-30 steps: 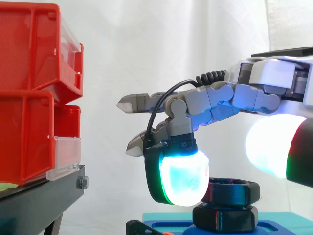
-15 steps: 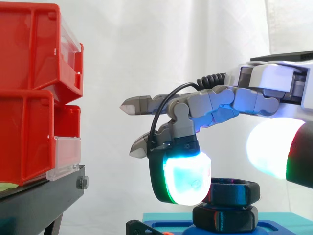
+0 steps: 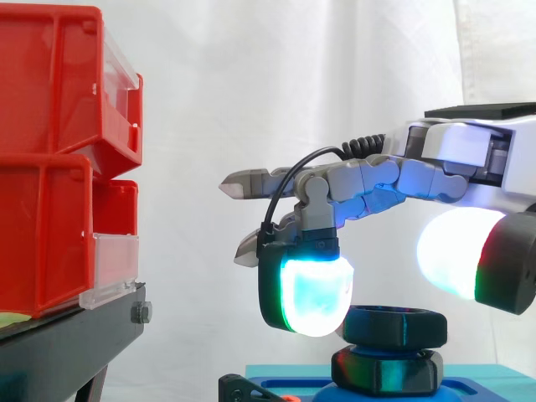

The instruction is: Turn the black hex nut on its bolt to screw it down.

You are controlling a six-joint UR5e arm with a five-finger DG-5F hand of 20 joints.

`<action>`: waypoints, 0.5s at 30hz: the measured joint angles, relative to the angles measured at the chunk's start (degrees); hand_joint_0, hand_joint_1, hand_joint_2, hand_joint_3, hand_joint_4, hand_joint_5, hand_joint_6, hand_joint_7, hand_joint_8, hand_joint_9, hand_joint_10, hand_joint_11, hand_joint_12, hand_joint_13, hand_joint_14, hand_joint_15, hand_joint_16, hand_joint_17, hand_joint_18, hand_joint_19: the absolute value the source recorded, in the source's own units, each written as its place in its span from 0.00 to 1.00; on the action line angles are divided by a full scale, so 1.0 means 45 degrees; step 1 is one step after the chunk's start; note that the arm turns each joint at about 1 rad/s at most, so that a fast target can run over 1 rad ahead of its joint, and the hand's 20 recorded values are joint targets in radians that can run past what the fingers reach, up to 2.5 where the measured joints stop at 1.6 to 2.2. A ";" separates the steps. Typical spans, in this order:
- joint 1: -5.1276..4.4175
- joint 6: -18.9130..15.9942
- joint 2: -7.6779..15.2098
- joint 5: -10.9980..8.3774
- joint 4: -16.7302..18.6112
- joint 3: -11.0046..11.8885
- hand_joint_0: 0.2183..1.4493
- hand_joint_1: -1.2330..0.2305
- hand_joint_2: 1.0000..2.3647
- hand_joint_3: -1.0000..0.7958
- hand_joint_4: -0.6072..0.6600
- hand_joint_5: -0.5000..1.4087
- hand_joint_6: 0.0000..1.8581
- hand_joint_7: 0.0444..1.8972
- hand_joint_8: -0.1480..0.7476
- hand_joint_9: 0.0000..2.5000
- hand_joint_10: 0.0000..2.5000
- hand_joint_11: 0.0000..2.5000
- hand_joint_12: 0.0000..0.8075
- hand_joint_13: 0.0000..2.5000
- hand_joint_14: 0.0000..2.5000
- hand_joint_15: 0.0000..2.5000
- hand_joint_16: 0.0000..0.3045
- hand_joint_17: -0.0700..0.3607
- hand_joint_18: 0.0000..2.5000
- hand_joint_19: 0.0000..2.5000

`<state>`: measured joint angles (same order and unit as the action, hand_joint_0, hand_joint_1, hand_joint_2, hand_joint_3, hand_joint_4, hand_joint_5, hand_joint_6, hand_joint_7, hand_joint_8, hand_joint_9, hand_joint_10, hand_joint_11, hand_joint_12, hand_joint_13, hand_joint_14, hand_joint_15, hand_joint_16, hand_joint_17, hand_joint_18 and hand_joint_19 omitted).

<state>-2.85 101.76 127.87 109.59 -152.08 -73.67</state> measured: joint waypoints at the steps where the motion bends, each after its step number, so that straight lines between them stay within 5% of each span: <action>1: 0.0043 0.0002 0.0000 0.0049 0.0002 -0.0002 0.24 0.77 0.00 0.28 0.67 0.23 0.27 0.78 0.51 0.23 0.00 0.06 0.43 0.09 0.00 0.00 0.15 0.41 0.06 0.08; 15: 0.0795 0.0005 0.0027 0.0837 0.0012 -0.0016 0.24 0.77 0.00 0.28 0.67 0.23 0.27 0.78 0.51 0.23 0.00 0.06 0.43 0.09 0.00 0.00 0.15 0.41 0.06 0.08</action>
<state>0.72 101.78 127.99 113.35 -152.02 -73.74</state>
